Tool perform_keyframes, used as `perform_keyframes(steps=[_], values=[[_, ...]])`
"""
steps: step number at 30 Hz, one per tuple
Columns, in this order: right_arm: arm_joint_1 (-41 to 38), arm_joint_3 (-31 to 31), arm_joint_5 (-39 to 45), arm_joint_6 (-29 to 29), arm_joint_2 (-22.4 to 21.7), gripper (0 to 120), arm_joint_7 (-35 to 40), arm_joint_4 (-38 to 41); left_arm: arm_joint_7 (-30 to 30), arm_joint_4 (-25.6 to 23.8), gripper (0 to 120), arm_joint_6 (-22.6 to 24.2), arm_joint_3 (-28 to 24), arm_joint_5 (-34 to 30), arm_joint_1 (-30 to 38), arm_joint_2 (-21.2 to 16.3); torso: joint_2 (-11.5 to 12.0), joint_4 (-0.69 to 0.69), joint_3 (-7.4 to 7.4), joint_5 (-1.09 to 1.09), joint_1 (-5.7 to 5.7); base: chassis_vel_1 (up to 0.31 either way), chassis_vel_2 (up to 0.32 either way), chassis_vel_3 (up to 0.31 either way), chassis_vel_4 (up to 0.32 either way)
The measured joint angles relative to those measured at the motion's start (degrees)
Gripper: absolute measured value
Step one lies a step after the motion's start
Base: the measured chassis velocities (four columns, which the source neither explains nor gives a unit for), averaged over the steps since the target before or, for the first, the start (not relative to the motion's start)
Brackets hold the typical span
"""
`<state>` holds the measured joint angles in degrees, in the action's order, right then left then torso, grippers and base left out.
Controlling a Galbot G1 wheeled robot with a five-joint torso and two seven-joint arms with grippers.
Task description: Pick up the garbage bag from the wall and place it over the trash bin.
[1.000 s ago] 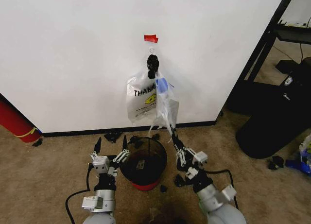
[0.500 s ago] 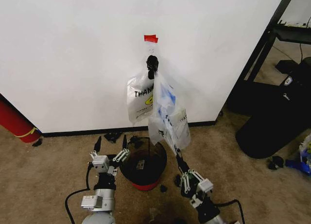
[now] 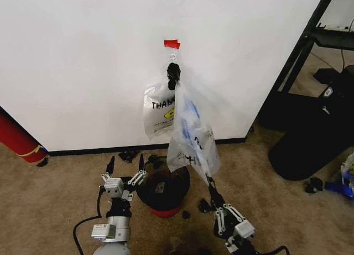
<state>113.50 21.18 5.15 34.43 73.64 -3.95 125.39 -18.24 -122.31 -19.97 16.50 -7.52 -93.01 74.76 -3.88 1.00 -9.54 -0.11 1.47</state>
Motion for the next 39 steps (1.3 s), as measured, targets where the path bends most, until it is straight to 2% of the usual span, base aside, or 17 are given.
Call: perform_keyframes(steps=[7,19,27,31,34,36,39], values=[[3.07,2.61,-0.63,4.03,0.55,0,0.57,-1.88,0.01,0.81,100,0.0,-0.67,0.19,0.28,0.18,0.0,0.0,0.0,0.0,0.0,0.0,0.0,0.0,0.0],[2.69,-0.4,-1.75,5.05,1.6,0,0.85,-4.58,0.0,1.29,100,-0.04,-0.94,0.24,0.55,0.09,0.0,0.01,0.0,-0.01,0.0,0.0,0.0,0.0,0.0],[-8.75,-3.19,0.71,-4.13,-0.1,0,2.54,-3.66,-0.27,1.37,100,0.53,-1.51,-0.11,1.84,-0.68,0.0,0.0,0.0,0.0,0.0,0.0,0.0,0.0,0.0],[-20.14,-5.93,4.96,-11.97,-2.71,0,3.59,-5.13,-0.87,-0.79,100,2.93,-2.46,-2.27,2.21,-2.17,0.0,-0.01,-0.01,-0.01,0.0,0.0,0.0,0.0,0.0],[-24.51,-7.06,6.3,-14.22,-3.5,0,3.74,-6.64,-1.25,-2.13,100,4.41,-2.88,-4.01,2.88,-3.31,0.01,-0.03,-0.01,-0.01,0.0,0.0,0.0,0.0,0.0],[-26.89,-7.73,6.71,-15.15,-3.86,0,3.82,-7.87,-1.57,-3.17,100,5.82,-3.21,-5.7,3.75,-4.41,0.01,0.0,-0.01,-0.01,0.0,0.0,0.0,0.0,0.0],[-31.51,-9.42,6.44,-16.27,-4.36,0,4.17,-11.03,-3.19,-6.83,99,10.99,-5.33,-12.56,7.91,-9.62,0.01,0.0,-0.01,-0.02,0.01,0.0,0.0,0.0,0.0]])
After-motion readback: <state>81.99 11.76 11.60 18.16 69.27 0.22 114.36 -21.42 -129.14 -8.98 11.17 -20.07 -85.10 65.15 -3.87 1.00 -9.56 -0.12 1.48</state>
